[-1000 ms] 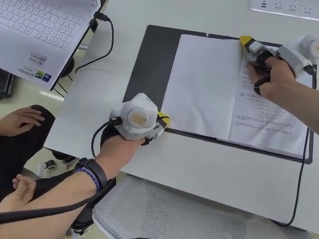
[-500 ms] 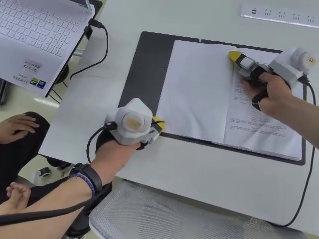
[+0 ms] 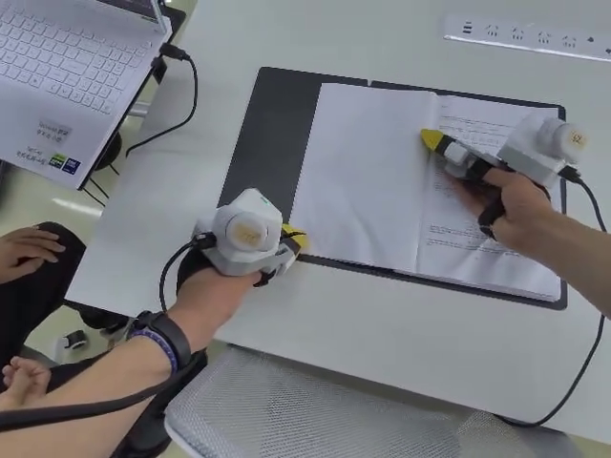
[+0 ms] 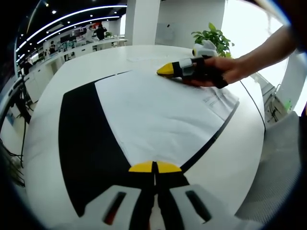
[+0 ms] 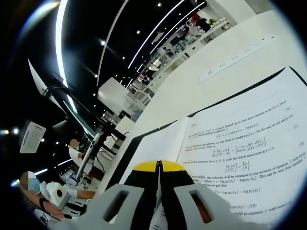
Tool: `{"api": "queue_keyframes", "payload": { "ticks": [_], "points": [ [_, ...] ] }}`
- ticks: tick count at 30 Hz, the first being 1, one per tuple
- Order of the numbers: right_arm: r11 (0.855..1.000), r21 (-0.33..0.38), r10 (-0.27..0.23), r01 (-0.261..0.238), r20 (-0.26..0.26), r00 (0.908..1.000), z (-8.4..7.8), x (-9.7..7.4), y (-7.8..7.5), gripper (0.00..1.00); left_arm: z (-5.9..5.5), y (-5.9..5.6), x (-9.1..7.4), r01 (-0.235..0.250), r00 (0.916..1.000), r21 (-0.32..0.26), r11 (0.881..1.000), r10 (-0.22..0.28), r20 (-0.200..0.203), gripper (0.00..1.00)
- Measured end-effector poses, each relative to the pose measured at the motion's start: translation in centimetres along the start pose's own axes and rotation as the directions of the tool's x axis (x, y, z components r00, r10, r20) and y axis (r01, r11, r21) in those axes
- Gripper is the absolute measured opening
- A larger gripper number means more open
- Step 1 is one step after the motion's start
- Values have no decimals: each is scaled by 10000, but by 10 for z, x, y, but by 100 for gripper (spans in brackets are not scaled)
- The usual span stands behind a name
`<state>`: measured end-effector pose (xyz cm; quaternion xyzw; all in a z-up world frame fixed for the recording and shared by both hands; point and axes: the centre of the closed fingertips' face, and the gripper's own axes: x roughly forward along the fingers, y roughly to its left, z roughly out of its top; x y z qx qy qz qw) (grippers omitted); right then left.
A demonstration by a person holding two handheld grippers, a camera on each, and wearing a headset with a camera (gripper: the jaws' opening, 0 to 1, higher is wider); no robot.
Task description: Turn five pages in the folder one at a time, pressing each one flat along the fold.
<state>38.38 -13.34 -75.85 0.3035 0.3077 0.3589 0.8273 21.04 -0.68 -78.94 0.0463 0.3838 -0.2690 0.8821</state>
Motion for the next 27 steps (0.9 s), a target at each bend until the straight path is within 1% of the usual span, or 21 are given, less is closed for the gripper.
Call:
{"api": "queue_keyframes", "payload": {
  "ticks": [6, 8, 14, 18, 23, 27],
  "points": [
    [9997, -203, 148, -152, -185, 9997, -15, -12, 6, 0, 0, 0, 1, 37, 10000, -81, 10000, -36, 21, 0],
    [9997, -140, 200, -203, -214, 9996, -19, -16, 4, 0, 0, 0, 1, 28, 10000, -65, 10000, -28, 10, 0],
    [9988, -173, 449, -457, -436, 9980, -36, -30, 17, 0, 0, 0, 1, 45, 10000, -155, 9999, -44, 47, 0],
    [9981, -97, 599, -606, -594, 9964, -46, -38, 23, 0, 0, 0, 1, 76, 9999, -158, 9998, -75, 87, 0],
    [9964, -186, 811, -831, -918, 9925, -60, -46, 32, 0, 0, 0, 1, 107, 9999, -95, 9999, -106, 63, 0],
    [9953, -106, 945, -961, -1019, 9903, -69, -54, 37, 0, 0, 0, 1, 128, 9999, -85, 9999, -128, 62, 0]
  ]
}}
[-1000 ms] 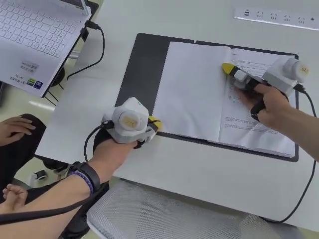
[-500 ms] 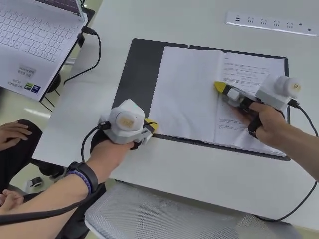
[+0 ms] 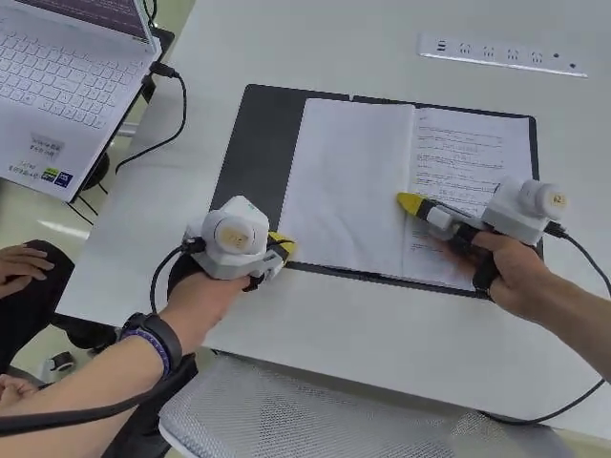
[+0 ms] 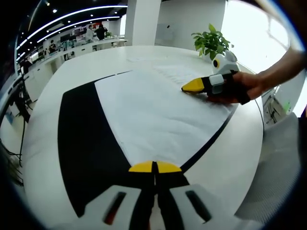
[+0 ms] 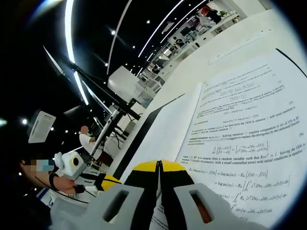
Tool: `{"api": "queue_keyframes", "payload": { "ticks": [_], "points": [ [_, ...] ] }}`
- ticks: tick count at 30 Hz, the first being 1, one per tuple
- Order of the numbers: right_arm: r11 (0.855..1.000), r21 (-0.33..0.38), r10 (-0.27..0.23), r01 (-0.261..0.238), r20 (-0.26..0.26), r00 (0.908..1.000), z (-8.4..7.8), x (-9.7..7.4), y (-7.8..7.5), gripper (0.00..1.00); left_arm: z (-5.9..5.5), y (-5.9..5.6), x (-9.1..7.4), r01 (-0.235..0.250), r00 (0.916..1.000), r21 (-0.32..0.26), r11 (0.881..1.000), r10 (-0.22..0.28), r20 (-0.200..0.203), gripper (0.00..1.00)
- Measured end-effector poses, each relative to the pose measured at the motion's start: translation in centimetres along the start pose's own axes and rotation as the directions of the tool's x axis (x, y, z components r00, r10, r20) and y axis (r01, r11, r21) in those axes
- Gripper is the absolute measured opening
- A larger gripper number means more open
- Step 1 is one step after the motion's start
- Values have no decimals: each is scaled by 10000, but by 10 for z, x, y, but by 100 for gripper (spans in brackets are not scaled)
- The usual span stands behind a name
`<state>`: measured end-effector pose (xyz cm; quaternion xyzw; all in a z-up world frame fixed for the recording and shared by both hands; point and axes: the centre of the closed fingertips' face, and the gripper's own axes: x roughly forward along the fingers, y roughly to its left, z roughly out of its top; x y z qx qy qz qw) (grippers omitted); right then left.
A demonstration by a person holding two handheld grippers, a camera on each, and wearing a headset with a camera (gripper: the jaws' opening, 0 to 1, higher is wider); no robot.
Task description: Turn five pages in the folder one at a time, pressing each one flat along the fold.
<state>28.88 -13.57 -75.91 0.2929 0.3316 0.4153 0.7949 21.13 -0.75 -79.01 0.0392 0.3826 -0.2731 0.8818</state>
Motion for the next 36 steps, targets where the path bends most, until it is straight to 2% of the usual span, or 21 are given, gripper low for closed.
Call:
{"api": "queue_keyframes", "payload": {
  "ticks": [11, 24, 36],
  "points": [
    [9990, -72, 437, -442, -590, 9973, -29, -14, 17, 0, 0, -1, 0, 63, 10000, 84, 9999, -64, 20, 0],
    [9976, 89, 689, -684, -902, 9935, -56, -29, 31, 0, 0, -1, 0, 71, 10000, 68, 10000, -72, 40, 0],
    [9977, 150, 671, -658, -1040, 9923, -67, -37, 33, 0, -1, 0, 0, 79, 10000, 44, 10000, -79, 34, 0]
  ]
}}
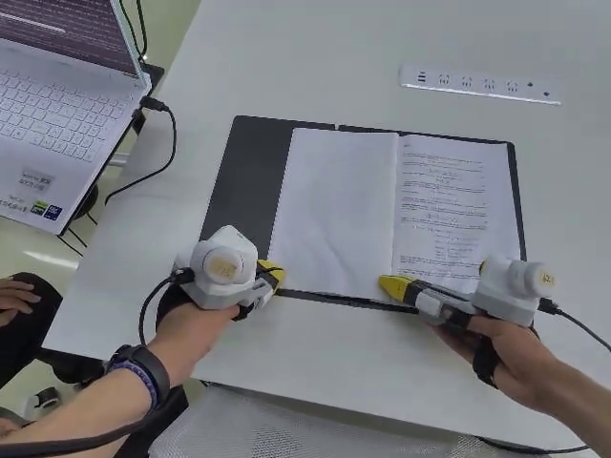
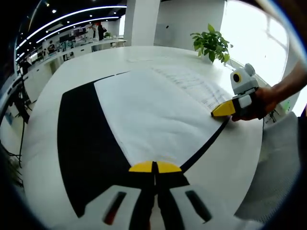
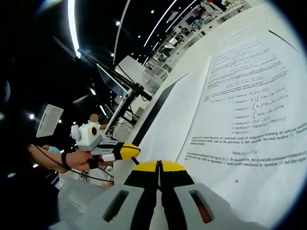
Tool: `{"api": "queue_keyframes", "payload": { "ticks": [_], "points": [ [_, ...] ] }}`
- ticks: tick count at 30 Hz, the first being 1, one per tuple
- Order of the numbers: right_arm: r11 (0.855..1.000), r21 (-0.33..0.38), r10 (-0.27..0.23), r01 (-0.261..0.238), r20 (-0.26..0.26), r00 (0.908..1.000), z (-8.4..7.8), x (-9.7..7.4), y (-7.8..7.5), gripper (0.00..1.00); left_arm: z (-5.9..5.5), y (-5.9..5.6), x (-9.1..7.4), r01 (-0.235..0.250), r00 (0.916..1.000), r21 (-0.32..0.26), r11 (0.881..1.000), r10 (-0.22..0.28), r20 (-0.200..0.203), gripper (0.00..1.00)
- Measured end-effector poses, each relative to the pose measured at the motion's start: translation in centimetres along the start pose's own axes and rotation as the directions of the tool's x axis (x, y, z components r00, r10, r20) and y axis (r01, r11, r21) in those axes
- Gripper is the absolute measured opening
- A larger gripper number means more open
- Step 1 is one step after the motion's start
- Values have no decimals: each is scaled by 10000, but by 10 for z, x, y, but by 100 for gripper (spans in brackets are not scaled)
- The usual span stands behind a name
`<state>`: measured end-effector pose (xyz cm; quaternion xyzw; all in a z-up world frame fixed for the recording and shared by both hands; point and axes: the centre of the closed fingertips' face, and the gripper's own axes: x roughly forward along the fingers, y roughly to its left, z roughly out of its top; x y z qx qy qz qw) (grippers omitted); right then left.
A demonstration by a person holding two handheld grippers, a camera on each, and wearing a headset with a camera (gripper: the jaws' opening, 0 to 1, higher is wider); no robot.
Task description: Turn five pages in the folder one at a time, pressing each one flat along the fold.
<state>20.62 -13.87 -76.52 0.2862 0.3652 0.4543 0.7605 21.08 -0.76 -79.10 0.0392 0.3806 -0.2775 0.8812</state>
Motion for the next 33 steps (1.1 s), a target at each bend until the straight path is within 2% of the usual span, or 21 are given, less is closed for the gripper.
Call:
{"api": "queue_keyframes", "payload": {
  "ticks": [10, 20, 28, 33],
  "points": [
    [9999, 84, -80, 80, -12, 10000, -4, -4, -7, 0, 0, 0, 0, -31, 10000, 22, 10000, 31, -5, 0],
    [9998, 100, -150, 152, -172, 9997, -17, -10, -9, 0, -1, -1, -1, 117, 9999, 291, 9995, -115, -59, 0],
    [9996, 60, -265, 266, -255, 9993, -17, -10, -6, 0, -1, -1, -1, 187, 9997, 313, 9993, -183, -138, 0],
    [9993, 134, -336, 338, -128, 9994, -14, -10, -5, 0, -1, -1, -2, 202, 9996, 270, 9994, -197, -204, 0]
  ]
}}
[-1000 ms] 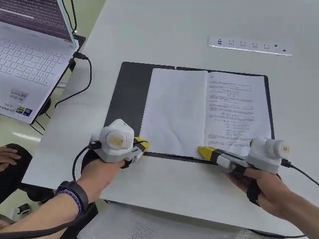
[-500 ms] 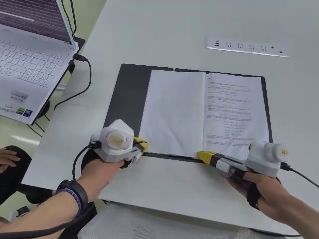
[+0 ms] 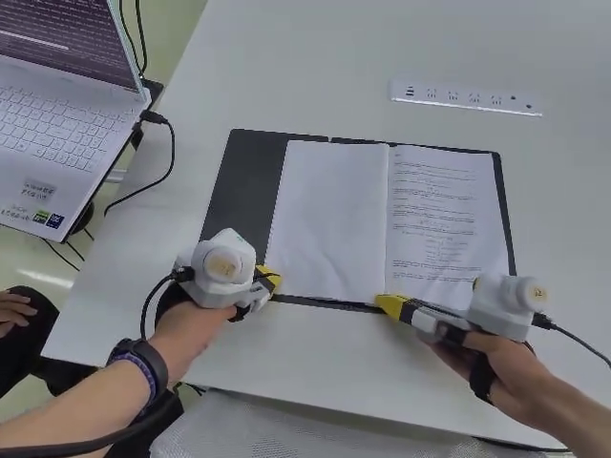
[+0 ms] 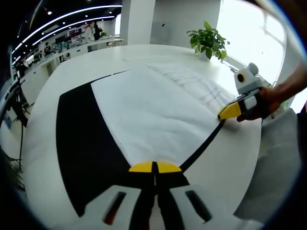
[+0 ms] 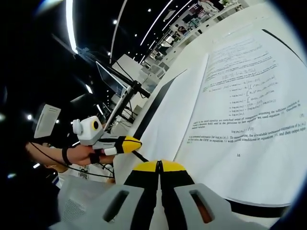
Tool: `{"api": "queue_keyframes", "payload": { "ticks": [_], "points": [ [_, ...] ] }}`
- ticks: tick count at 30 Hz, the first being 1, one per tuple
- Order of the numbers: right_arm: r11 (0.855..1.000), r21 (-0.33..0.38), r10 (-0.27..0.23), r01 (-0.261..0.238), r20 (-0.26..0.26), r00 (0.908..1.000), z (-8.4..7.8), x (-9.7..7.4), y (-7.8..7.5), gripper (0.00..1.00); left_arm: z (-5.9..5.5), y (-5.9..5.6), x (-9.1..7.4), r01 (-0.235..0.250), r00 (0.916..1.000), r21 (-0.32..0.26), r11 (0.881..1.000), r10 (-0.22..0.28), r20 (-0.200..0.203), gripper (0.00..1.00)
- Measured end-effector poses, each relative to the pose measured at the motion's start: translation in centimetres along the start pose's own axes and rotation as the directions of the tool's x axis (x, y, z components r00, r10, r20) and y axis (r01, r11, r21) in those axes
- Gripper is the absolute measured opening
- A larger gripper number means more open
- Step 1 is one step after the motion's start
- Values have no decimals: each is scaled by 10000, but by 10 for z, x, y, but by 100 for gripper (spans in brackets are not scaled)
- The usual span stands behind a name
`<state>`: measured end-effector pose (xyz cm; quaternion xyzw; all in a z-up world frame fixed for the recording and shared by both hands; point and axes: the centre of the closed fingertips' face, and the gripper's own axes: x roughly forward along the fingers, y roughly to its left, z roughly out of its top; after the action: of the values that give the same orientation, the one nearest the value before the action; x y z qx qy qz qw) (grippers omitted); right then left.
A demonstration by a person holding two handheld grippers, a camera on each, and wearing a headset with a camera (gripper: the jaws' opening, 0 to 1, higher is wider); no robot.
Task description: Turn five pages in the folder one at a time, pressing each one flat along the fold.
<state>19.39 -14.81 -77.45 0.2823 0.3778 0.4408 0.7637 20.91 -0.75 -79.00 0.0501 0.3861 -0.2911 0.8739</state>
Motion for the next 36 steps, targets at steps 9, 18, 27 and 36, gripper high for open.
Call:
{"api": "queue_keyframes", "payload": {
  "ticks": [9, 18, 27, 36],
  "points": [
    [10000, 6, -80, 80, 134, 9999, 6, -4, 6, 0, 4, -1, -2, 202, 9998, -454, 9988, -203, -18, 0],
    [9988, -145, -465, 470, 364, 9983, 16, -17, 2, 0, 18, -6, -11, 294, 9994, -393, 9988, -286, 214, 3],
    [9947, -502, -863, 895, 622, 9943, 26, -36, -3, 8, 25, -15, -20, 481, 9983, -141, 9987, -476, 341, 7],
    [9808, -1296, -1369, 1460, 762, 9876, 34, -65, -7, 15, 33, -21, -36, 542, 9966, 201, 9983, -554, 615, 14]
  ]
}}
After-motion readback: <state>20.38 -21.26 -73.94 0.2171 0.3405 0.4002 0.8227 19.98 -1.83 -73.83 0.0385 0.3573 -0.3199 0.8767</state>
